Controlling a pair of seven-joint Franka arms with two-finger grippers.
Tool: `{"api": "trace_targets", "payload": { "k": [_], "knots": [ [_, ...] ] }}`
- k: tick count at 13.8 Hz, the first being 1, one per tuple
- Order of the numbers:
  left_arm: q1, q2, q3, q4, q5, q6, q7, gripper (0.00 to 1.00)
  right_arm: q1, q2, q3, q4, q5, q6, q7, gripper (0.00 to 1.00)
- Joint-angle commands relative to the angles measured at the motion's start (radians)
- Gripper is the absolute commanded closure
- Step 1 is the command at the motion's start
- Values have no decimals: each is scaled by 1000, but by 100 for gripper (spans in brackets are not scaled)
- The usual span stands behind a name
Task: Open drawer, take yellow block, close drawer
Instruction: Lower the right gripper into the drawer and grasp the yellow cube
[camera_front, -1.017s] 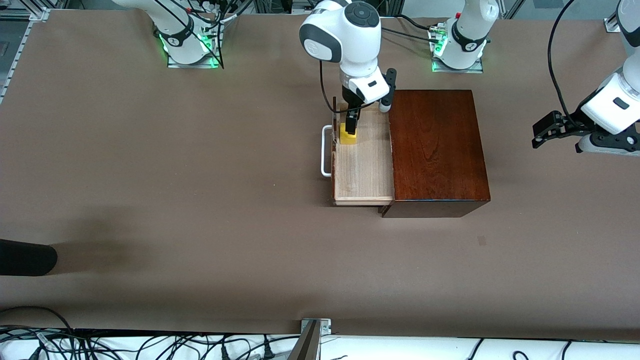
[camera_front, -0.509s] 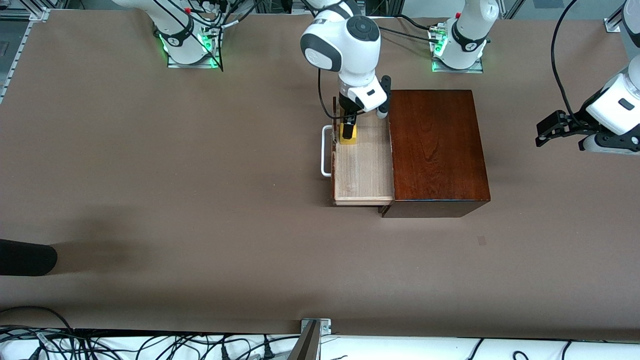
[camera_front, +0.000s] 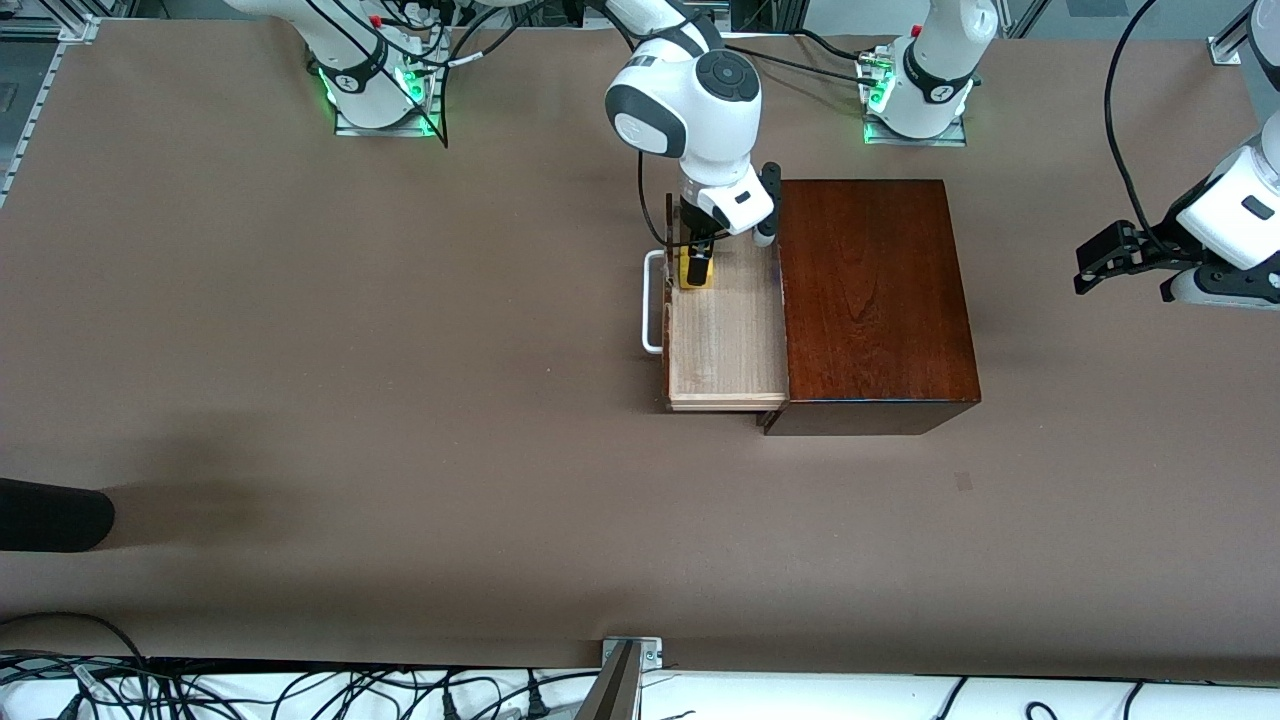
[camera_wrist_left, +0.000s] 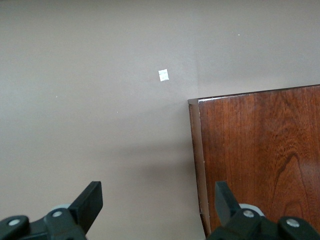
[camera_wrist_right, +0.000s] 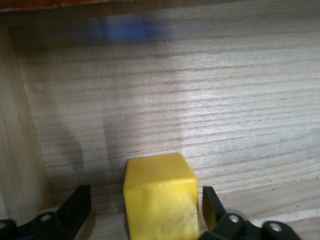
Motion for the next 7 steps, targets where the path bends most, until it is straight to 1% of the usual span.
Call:
{"api": "trace_targets", "payload": {
  "k": [1, 3, 4, 6, 7],
  "knots": [
    [8, 15, -3, 32, -25, -16, 27, 0, 3, 16, 3, 29, -17, 1, -11, 38],
    [8, 15, -6, 32, -25, -17, 27, 0, -3, 16, 1, 28, -17, 4, -14, 56],
    [8, 15, -6, 32, -25, -17, 27, 0, -6, 19, 1, 28, -19, 16, -27, 73],
    [3, 13, -11, 34, -24, -17, 25, 0, -8, 24, -2, 31, -17, 30, -73, 100],
    [2, 13, -12, 34, -25, -17, 25, 0, -9, 21, -3, 32, -17, 26, -79, 100]
  ]
}}
